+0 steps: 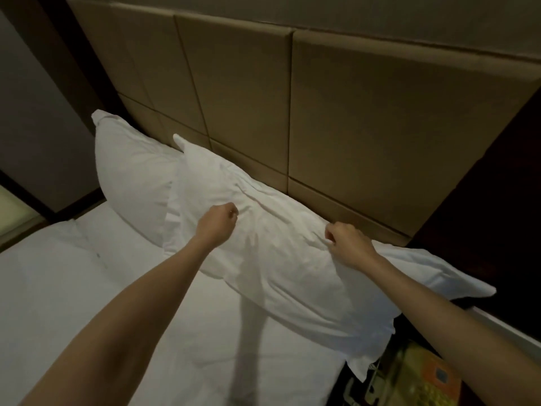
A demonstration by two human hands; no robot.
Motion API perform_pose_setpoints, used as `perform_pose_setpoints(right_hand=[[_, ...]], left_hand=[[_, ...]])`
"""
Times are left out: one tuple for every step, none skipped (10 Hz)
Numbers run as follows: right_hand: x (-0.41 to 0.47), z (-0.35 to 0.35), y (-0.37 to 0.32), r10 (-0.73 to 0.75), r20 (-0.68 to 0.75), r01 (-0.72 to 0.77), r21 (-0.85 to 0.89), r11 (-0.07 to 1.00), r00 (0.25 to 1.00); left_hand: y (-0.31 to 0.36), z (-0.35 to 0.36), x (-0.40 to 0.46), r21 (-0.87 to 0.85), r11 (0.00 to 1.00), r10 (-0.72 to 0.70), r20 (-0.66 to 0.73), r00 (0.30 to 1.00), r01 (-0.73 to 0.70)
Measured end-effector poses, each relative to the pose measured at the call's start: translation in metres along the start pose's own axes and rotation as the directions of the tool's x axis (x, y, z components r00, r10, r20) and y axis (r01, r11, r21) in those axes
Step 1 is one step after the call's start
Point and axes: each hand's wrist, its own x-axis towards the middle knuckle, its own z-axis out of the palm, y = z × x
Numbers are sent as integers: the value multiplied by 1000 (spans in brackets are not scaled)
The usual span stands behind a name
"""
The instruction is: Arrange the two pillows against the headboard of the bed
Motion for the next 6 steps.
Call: perform_pose_setpoints(right_hand=[[2,2,1,13,-15,-15,-185,983,1000],[0,0,-10,19,-52,-29,-202,979,998],[-10,-2,-24,14,-89,-28,-155,988,996],[-20,-8,-37,16,-133,-26,-77,997,991],[-42,-17,-70,-1,-179,11,57,998,984],[-65,-20,-107,-31,-245,72,162,984,969]], left_hand=[[-4,-7,-22,0,1000,-25,-14,1000,25],[-7,-21,-39,-14,998,-59,-45,997,59],[-10,-35,-60,-22,996,-91,-66,994,90],[-15,-50,-83,-33,994,-102,-69,992,100],[-29,-78,-119,-88,989,-126,-92,988,118],[-51,-98,-156,-183,975,-155,-140,978,128]])
